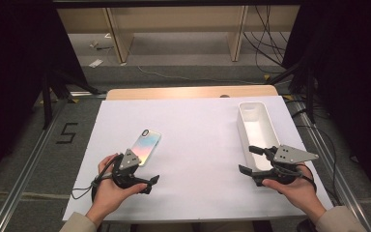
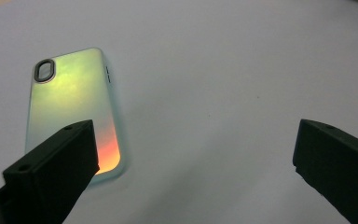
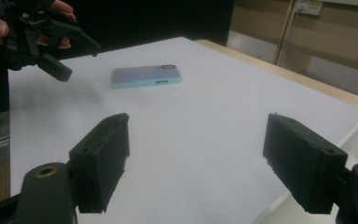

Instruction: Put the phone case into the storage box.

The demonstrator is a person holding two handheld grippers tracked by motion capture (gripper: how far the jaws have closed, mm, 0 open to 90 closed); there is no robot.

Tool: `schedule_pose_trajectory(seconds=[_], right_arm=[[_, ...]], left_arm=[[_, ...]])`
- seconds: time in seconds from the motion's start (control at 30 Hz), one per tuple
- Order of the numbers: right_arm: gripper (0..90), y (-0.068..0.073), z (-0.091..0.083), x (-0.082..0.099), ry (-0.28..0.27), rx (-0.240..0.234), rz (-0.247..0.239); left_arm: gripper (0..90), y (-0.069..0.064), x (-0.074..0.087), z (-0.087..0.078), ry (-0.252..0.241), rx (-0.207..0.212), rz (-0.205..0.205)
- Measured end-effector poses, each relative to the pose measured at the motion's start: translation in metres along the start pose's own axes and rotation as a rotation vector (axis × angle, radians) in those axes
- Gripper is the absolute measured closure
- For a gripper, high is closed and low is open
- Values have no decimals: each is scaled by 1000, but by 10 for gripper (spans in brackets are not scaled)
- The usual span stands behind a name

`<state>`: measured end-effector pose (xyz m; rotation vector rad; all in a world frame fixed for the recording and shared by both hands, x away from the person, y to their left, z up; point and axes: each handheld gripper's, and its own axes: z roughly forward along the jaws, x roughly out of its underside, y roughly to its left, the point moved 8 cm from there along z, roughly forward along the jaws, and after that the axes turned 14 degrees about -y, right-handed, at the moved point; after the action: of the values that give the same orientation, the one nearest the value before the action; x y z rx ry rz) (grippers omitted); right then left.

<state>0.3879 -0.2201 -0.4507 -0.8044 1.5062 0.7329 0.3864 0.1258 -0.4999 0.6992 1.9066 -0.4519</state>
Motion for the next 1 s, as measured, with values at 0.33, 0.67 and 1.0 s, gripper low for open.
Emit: schedule_pose_trajectory(seconds=[0.33,0.67,1.0], right_arm=[[237,0,1,0,1,-2,6],[238,0,3,0,-1,-1,6],[240,0,4,2,5,-3,5]], left_arm=[[0,12,4,4,59,-54,11],[0,40,3,16,99,-133,-28],[0,64,8,35,174,-169,-69]])
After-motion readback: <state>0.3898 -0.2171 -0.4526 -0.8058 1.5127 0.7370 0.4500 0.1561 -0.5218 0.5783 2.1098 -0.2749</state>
